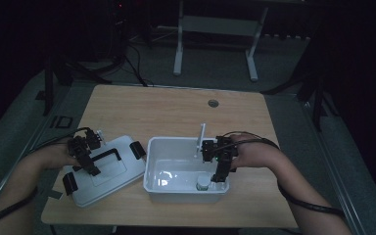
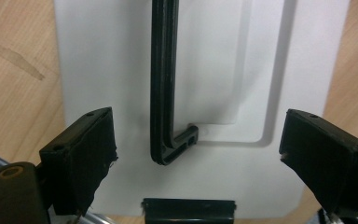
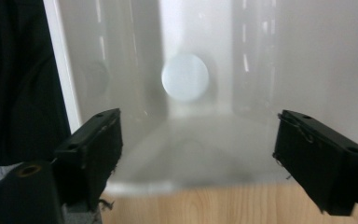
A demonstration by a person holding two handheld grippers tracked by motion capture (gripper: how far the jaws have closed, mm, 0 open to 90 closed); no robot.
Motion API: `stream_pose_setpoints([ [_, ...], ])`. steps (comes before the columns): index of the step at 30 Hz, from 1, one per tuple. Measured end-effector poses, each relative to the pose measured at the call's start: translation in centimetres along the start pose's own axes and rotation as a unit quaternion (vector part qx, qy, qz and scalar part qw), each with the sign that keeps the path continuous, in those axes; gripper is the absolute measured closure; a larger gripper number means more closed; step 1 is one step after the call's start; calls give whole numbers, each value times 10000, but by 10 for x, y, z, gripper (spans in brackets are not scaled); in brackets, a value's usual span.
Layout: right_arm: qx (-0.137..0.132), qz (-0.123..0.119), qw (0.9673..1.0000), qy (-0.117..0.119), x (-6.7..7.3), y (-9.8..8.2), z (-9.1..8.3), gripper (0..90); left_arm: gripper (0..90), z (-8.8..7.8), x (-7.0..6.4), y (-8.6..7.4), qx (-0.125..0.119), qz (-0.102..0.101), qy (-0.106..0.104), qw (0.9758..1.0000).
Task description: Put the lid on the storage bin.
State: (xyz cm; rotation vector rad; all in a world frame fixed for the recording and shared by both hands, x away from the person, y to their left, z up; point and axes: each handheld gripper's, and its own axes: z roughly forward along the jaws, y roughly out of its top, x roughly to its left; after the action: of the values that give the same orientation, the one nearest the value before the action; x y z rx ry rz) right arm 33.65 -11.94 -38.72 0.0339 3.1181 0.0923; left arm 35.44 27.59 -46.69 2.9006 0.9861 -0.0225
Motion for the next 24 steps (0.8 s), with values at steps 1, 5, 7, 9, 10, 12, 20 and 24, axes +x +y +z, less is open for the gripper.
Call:
stream_pose_setpoints([
  [1, -53, 47, 10000, -46, -1, -5, -3, 142, 105, 0, 0, 0, 1, -17, -10, 10000],
  [5, -126, 127, 9996, -210, -3, -25, -11, 146, 117, 0, 0, 0, -46, -3, 57, 10000],
  [7, -160, 210, 9994, -242, -4, -36, -14, 146, 136, 0, 1, 0, -50, -4, 83, 10000],
  [9, -213, 321, 9989, -271, -5, -47, -17, 147, 136, 1, 2, 0, -43, -10, 58, 10000],
  [10, -211, 352, 9987, -289, -5, -52, -18, 147, 137, 2, 2, 0, -37, -17, 96, 9999],
  [12, -240, 399, 9984, -333, -5, -62, -20, 147, 142, 2, 3, 0, -50, -11, 57, 10000],
  [20, -306, 734, 9961, -385, -8, -95, -14, 149, 142, 1, 3, 1, -83, -17, 31, 10000],
  [24, -241, 851, 9956, -320, -11, -107, 0, 152, 142, 0, 4, 0, -160, -41, -26, 9999],
])
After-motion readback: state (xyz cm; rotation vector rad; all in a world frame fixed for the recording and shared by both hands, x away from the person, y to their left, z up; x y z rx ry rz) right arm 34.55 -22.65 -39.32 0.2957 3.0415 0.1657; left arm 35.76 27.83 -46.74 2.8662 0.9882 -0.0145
